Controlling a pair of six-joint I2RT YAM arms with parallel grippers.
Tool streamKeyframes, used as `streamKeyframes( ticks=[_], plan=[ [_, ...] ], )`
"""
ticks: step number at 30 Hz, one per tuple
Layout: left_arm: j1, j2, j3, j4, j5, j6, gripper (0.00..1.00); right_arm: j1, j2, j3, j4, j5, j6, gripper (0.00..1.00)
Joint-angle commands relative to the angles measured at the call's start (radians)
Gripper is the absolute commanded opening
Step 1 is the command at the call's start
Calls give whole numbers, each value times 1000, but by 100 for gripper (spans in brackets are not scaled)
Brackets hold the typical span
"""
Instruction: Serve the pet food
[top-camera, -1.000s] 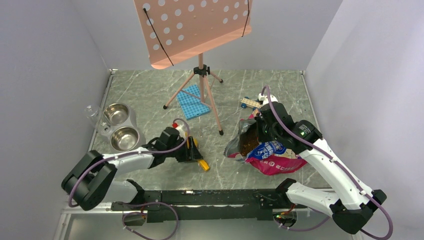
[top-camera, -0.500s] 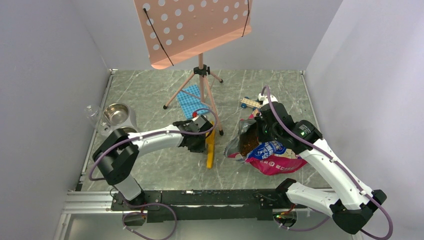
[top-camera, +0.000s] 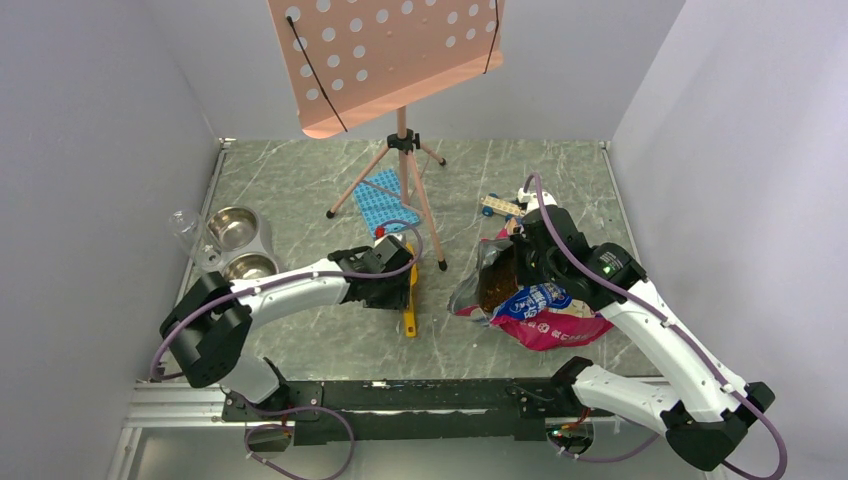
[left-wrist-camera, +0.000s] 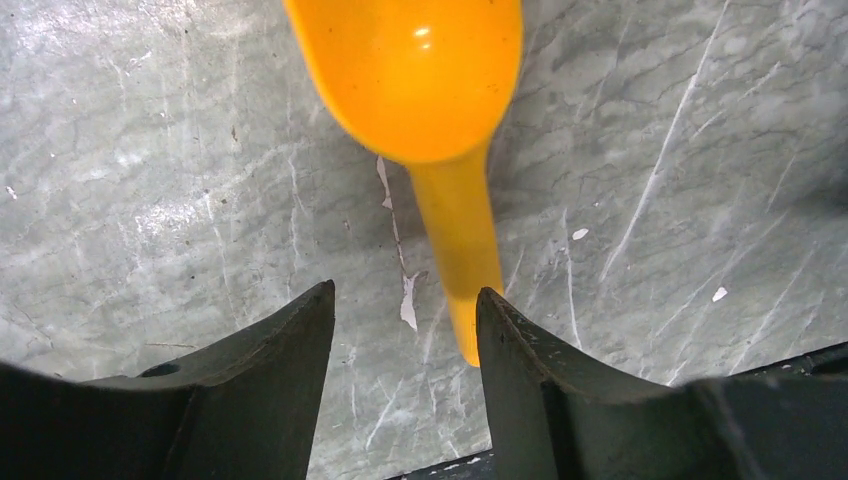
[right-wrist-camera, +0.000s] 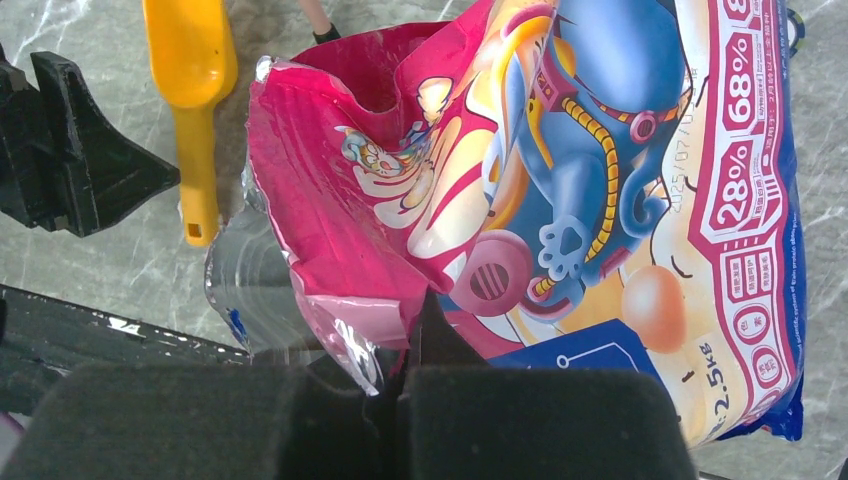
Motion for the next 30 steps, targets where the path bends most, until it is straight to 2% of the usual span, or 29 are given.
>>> streamKeyframes(
  ticks=[1,8,13,23,30],
  plan=[
    [-4,-17,-20,70,20,-7,58,0,-18,6,61,-47,8,0],
    [-4,-20,-24,93,25,-6,60,0,-18,3,60,-53,9,0],
    [-3,-6,-13,84,24,0,54,0,-16,2,62,-57,10,0],
    [-4,0,-10,77,21,4,53,0,-12,5,63,-58,6,0],
    [-9,-67,-52,68,10,-26,61,0,-10,4,63,-62,5,0]
  ],
)
